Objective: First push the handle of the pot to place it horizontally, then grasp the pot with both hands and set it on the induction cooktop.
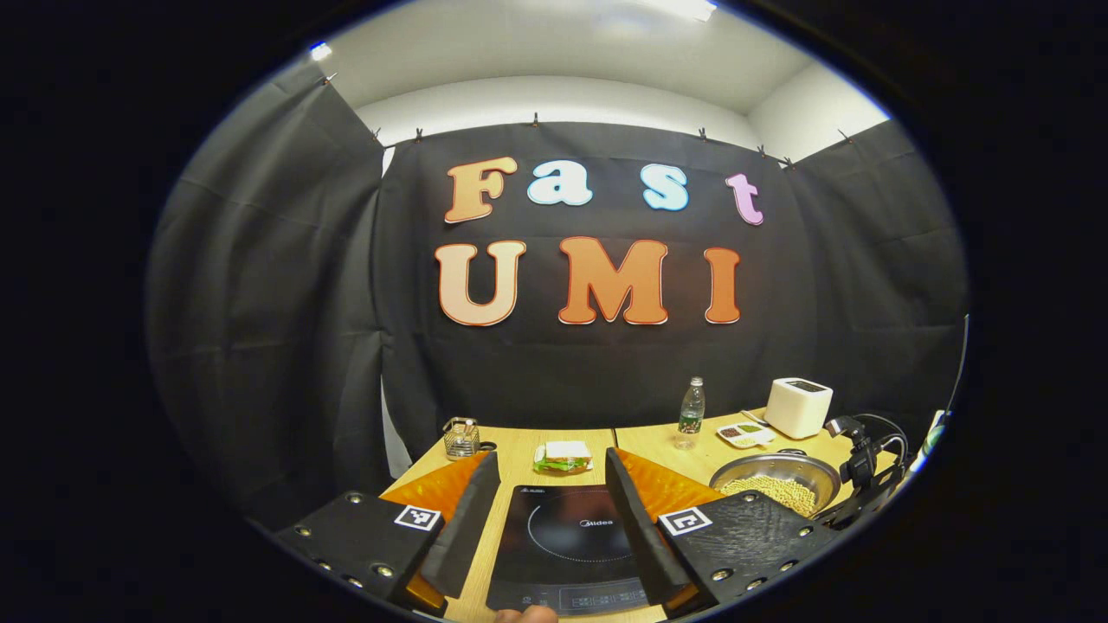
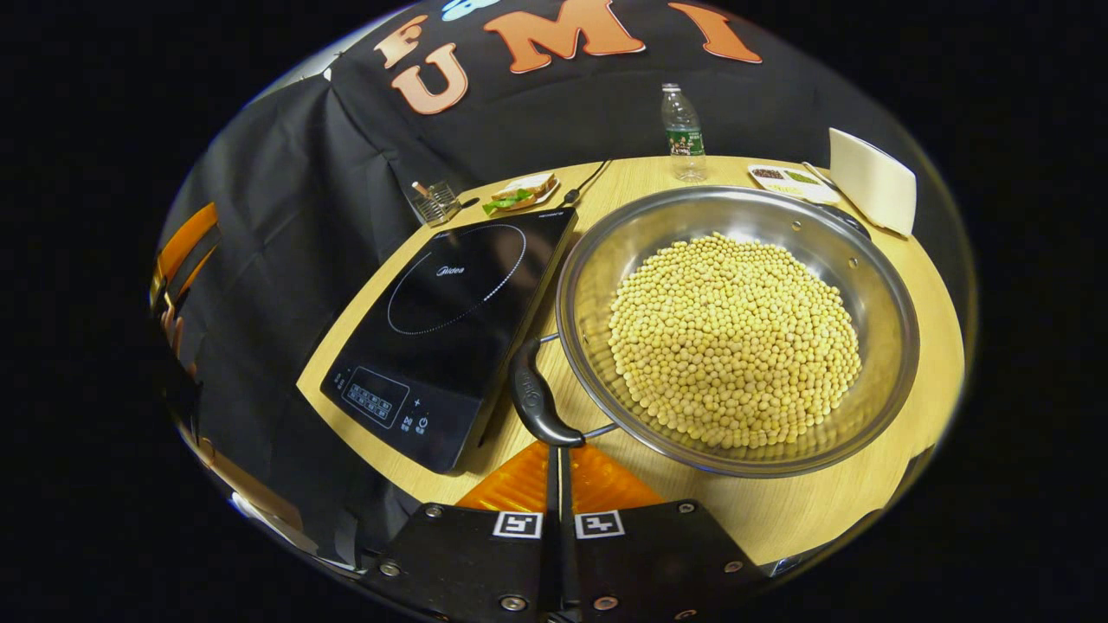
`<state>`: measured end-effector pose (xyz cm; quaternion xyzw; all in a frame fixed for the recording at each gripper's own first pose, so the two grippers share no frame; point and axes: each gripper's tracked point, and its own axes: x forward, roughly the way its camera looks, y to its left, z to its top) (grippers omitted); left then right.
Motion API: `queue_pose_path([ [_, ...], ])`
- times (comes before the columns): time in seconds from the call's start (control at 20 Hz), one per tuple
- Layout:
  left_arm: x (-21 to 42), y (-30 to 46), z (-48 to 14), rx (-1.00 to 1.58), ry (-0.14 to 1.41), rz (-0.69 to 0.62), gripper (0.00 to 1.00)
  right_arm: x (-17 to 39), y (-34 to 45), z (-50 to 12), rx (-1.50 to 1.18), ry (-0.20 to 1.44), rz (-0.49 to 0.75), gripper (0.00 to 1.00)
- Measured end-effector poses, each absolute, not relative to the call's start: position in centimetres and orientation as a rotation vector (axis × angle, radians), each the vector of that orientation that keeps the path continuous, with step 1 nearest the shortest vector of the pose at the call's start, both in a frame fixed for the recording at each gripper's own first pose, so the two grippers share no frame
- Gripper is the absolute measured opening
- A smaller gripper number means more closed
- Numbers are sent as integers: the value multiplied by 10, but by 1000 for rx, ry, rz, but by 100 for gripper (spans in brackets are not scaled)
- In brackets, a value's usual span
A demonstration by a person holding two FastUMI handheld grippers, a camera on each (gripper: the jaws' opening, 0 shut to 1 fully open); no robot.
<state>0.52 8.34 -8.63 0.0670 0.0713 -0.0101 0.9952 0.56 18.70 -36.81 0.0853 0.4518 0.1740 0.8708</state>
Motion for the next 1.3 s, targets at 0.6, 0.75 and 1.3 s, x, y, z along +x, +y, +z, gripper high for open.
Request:
queue_pose_path([
  [0.6, 5, 100, -89, 144, 149, -14, 73, 37, 210, -365, 242, 932, 344, 0],
  [0.75, 7, 103, -89, 144, 151, -14, 73, 45, 216, -366, 245, 925, 338, 0],
  [1.3, 17, 113, -98, 118, 166, -19, 74, 85, 221, -350, 242, 838, 314, 0],
])
